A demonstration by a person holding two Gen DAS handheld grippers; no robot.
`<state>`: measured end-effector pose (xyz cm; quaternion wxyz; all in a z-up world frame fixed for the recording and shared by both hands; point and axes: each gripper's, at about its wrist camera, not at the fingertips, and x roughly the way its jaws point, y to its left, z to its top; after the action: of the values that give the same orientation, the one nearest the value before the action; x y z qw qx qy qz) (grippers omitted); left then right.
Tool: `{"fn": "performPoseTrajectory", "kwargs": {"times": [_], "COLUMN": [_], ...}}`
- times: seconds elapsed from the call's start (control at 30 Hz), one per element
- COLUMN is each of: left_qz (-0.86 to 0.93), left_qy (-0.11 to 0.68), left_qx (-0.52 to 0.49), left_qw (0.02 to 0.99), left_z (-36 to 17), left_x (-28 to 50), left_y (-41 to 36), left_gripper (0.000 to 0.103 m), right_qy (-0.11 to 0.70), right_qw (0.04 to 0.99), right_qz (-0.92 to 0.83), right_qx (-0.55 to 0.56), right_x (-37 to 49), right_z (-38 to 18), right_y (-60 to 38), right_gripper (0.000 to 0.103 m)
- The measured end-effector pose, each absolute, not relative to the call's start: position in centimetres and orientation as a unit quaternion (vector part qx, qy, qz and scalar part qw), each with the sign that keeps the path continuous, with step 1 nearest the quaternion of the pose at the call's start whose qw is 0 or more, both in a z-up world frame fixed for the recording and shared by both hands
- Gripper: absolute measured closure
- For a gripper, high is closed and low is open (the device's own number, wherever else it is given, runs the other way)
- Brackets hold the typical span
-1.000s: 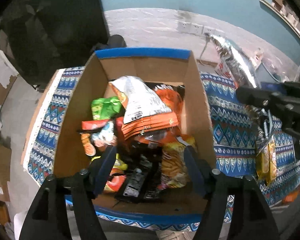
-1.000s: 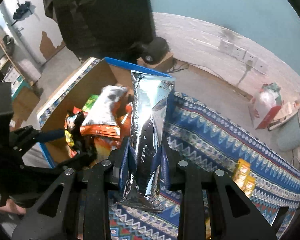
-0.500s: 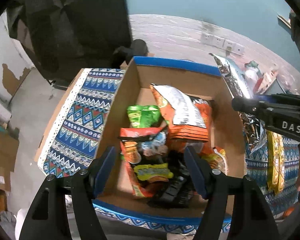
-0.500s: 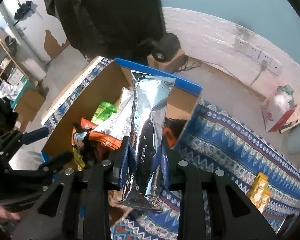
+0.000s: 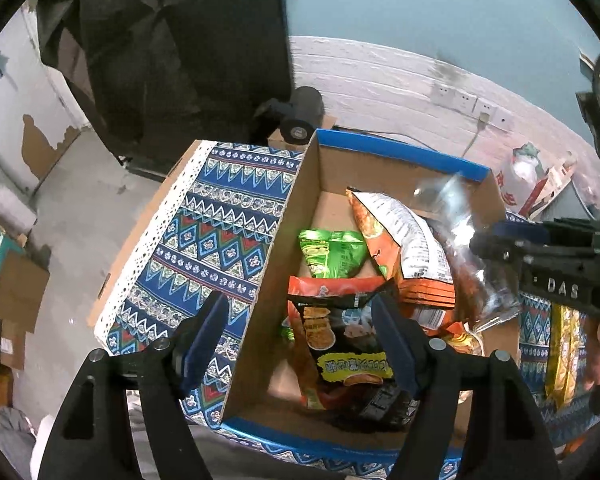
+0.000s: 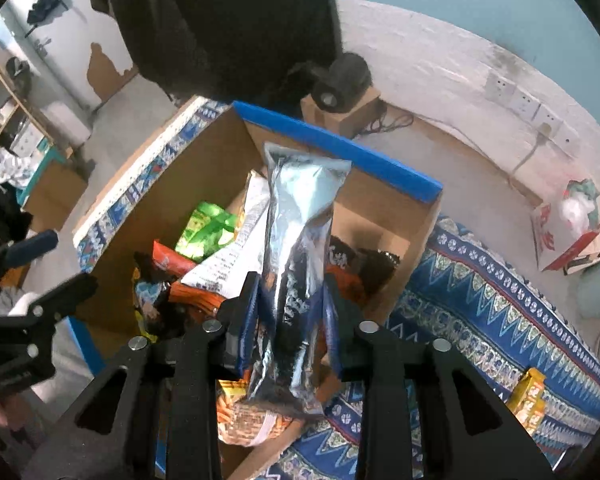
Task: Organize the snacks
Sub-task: 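Open the left tool over the box while the right tool releases the silver foil bag inside, then move both open tools toward the yellow stick packs on the cloth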
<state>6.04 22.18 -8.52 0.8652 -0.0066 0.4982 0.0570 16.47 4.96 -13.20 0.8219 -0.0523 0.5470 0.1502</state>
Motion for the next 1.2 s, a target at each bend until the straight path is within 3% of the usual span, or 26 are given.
{"fn": "performPoseTrajectory", "kwargs": {"times": [0.1, 0.67, 1.2], "left_qz": [0.050, 0.002, -0.052], "left_qy": [0.499, 0.494, 0.490], "left_qx": [-0.011, 0.034, 0.089], "left_qw": [0.865, 0.869, 0.865], "left_z": [-8.4, -7.5, -7.8], "left_x": [6.0, 5.7, 4.7], "left_y": [21.8, 15.8, 7.6], "left_gripper": [0.027, 0.027, 0.024], "right_qy": [0.542, 0.518, 0.527], "right_qw": [0.826, 0.845, 0.847], "right_qz": [0.146, 0.110, 0.051], "right_qx": [-0.056, -0.076, -0.045], "right_x": [16.0, 11.1, 7.7], "right_z": [-13.0, -10.1, -10.4], "right_y": [4.8, -0.1, -8.1], "right_gripper": [0.052, 0.041, 0.041]}}
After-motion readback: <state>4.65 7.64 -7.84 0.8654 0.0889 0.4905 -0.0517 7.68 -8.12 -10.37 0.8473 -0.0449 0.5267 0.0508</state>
